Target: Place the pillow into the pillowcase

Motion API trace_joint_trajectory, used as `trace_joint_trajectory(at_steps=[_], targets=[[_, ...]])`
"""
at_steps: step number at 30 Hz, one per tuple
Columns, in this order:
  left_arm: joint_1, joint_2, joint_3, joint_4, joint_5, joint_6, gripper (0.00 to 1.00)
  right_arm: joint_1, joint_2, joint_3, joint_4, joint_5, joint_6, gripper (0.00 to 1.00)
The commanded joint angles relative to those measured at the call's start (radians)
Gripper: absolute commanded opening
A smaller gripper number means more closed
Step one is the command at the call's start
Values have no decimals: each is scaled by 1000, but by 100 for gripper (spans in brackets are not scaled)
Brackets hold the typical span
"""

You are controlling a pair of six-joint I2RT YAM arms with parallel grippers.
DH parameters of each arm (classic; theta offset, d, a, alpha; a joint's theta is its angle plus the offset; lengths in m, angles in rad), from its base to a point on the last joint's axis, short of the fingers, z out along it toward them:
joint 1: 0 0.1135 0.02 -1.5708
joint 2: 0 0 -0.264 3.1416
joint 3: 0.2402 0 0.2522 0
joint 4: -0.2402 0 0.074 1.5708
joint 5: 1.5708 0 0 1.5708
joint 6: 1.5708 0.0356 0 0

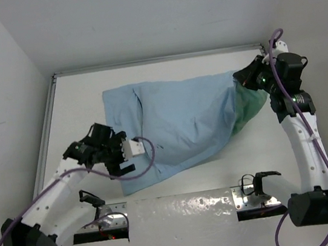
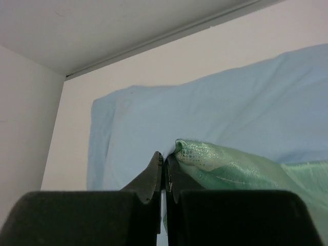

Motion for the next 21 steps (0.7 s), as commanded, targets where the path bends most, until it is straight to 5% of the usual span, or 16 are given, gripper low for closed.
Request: trace_joint_trajectory(at_steps=[1,5,9,18,21], targets=[[-116,-43,-122,91,-118,46,100,6,-41,-7,61,2,-23,0],[-361,46,-159,149,-214,-77,100,6,-54,-9,31,25,-45,0],[-492,175,-203,192,-285,-79,100,4,-78,-29,-3,61,-66,0],[-399,270,-278,275,-331,81,93,4,-89,-35,-49,120,-108,0],[-400,289,-343,373,-370,32,54,4,-84,-39,-34,133,-103,0]])
